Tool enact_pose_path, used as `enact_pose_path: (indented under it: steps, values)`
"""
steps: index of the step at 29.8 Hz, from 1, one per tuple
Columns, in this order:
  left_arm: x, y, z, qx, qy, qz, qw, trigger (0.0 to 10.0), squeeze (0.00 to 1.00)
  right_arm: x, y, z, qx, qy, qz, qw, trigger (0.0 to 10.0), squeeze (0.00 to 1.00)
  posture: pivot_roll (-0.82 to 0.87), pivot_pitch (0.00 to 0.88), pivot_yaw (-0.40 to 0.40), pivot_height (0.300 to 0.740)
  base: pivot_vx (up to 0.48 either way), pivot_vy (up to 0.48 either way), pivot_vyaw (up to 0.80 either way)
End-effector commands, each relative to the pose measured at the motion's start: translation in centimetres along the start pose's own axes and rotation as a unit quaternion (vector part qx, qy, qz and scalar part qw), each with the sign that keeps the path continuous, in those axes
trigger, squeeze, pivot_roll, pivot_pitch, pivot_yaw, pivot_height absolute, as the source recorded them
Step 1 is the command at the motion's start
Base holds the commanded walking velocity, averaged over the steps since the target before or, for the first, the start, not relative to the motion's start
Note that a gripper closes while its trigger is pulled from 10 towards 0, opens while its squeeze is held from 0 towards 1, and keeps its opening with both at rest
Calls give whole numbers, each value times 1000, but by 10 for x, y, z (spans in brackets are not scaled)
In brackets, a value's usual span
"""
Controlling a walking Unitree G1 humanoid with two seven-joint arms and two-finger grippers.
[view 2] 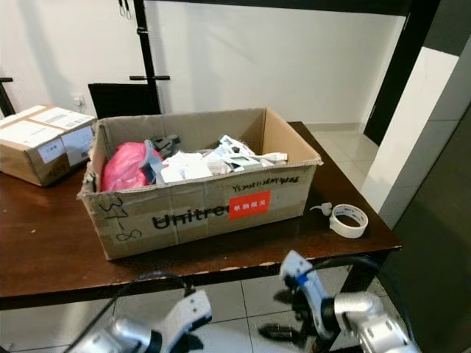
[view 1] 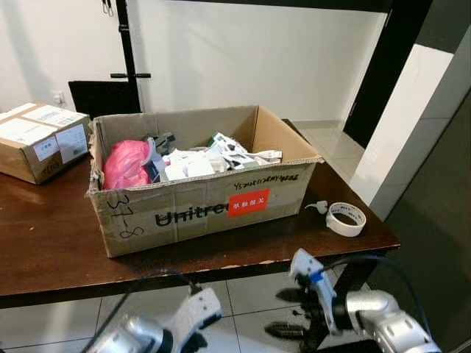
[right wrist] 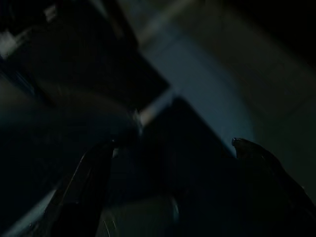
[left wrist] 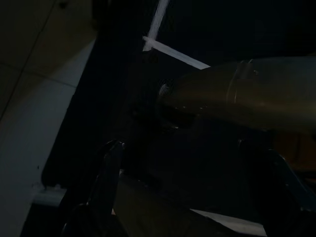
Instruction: Picking trash to rubbish bin
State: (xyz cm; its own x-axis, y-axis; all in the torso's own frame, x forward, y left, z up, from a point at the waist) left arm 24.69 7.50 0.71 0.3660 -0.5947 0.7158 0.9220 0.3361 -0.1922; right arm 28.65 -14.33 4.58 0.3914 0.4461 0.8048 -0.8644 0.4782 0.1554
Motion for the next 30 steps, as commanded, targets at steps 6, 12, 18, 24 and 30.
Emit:
enact_pose_path:
  steps: [6, 12, 18, 24, 30]
  values:
    - [-64, -7, -17, 18, 87, 67, 994, 10000, 0, -74, -3, -15, -42, 145, 7, 988, 10000, 0, 26, 75, -51, 740, 0, 0, 0]
    - [-125, 20, -22, 213, 110, 182, 954, 10000, 0, -134, -2, -40, -185, 198, -38, 962, 10000, 0, 35, 67, -56, 740, 0, 0, 0]
    - [-148, 47, 6, 398, 8, 349, 848, 10000, 0, -156, -7, -36, -346, 86, -305, 883, 10000, 0, 31, 55, -47, 740, 0, 0, 0]
    - [-162, 49, 23, 432, -25, 388, 814, 10000, 0, -169, 4, -39, -370, 72, -359, 854, 10000, 0, 31, 47, -45, 740, 0, 0, 0]
    - [-162, 47, 20, 426, -43, 387, 816, 10000, 0, -172, 7, -41, -385, 73, -360, 847, 10000, 0, 37, 16, -47, 740, 0, 0, 0]
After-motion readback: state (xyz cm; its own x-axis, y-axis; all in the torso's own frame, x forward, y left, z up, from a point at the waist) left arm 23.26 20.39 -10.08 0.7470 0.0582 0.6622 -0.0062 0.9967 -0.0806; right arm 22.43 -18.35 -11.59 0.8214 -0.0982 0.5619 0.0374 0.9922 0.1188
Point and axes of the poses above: a point about 5 cm out from each wrist's last joint towards the gripper, its own z axis pointing back from the gripper into the wrist, its own x axis along the axis of the wrist's last joint, y = z × x, the point moved 5 cm from there along -z, pointing out of the wrist towards the gripper, and after that the axes turned 4 degrees about -z, right-handed, at the moved point
